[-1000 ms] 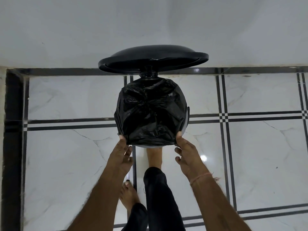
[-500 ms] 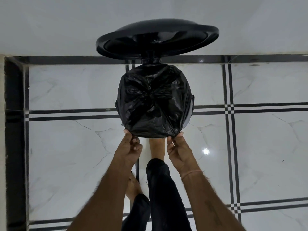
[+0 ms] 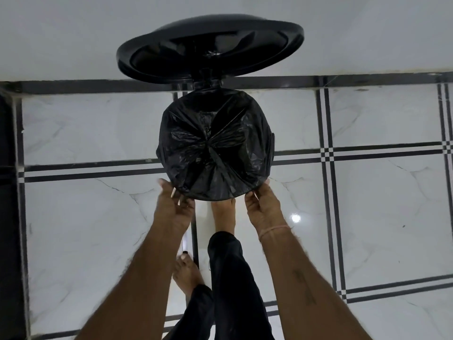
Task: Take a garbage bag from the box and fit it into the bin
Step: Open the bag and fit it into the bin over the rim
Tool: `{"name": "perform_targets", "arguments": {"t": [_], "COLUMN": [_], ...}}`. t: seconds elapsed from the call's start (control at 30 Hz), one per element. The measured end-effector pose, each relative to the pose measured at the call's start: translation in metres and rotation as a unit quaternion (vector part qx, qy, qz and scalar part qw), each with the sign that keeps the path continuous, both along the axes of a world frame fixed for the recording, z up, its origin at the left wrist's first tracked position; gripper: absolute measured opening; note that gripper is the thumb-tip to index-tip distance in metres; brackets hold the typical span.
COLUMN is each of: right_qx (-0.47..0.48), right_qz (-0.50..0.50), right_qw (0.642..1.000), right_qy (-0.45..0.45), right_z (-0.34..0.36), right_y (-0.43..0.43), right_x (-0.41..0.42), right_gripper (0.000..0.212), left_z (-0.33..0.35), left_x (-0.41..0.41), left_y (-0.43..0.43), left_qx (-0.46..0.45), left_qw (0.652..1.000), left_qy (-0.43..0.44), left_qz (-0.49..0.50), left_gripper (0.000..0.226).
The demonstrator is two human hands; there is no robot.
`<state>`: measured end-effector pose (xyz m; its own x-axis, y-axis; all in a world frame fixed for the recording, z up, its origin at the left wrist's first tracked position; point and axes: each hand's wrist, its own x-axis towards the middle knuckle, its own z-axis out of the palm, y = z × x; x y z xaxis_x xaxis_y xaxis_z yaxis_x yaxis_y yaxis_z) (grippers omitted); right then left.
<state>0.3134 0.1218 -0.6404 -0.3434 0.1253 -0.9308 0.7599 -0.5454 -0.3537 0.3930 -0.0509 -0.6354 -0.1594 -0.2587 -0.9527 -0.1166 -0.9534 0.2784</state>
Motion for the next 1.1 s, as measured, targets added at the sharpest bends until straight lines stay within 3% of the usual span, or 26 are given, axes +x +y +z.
{"name": "perform_targets", "arguments": {"t": [0.1, 0.17, 0.27, 0.47, 0.53, 0.6, 0.7, 0.77, 0.87, 1.0, 1.1], "right_qx": [0.065, 0.118, 0.193, 0.341, 0.294, 0.183, 0.100, 0.097, 0.127, 0.189, 0.225], "right_qz": [0.073, 0.111, 0.126, 0.148, 0.137, 0.108, 0.106, 0.110, 0.127, 0.157, 0.157], "right_qw": [0.993, 0.982, 0.967, 0.922, 0.941, 0.977, 0.989, 0.988, 0.983, 0.960, 0.951], "right_qy": [0.066, 0.097, 0.109, 0.111, 0.090, 0.026, -0.038, -0.038, 0.039, 0.132, 0.141], "right_z": [0.016, 0.024, 0.028, 0.016, 0.010, 0.005, -0.004, -0.006, 0.001, 0.012, 0.016], "right_y": [0.006, 0.006, 0.003, -0.003, 0.000, 0.005, 0.007, 0.005, 0.006, -0.002, -0.010], "right_x": [-0.011, -0.018, -0.026, -0.031, -0.037, -0.049, -0.062, -0.063, -0.064, -0.072, -0.087], "right_gripper": [0.038, 0.027, 0.016, 0.030, 0.033, 0.028, 0.017, 0.014, 0.024, 0.026, 0.033], "left_z": [0.016, 0.023, 0.029, 0.028, 0.022, 0.018, 0.012, 0.011, 0.015, 0.016, 0.014], "left_x": [-0.006, -0.011, -0.014, -0.016, -0.016, -0.016, -0.015, -0.014, -0.018, -0.026, -0.028], "left_y": [-0.012, -0.015, -0.014, -0.015, -0.018, -0.021, -0.025, -0.026, -0.030, -0.044, -0.055], "left_qx": [-0.038, -0.062, -0.084, -0.071, -0.063, -0.050, -0.028, -0.031, -0.054, -0.082, -0.081], "left_qw": [0.998, 0.995, 0.994, 0.995, 0.995, 0.996, 0.997, 0.998, 0.997, 0.993, 0.991], "left_qy": [0.001, -0.015, -0.034, -0.057, -0.066, -0.067, -0.054, -0.032, -0.002, -0.042, -0.057], "left_qz": [-0.054, -0.073, -0.063, -0.043, -0.038, -0.036, -0.042, -0.049, -0.056, -0.071, -0.088], "left_gripper": [0.037, 0.028, 0.023, 0.025, 0.027, 0.027, 0.029, 0.035, 0.043, 0.019, 0.016]}}
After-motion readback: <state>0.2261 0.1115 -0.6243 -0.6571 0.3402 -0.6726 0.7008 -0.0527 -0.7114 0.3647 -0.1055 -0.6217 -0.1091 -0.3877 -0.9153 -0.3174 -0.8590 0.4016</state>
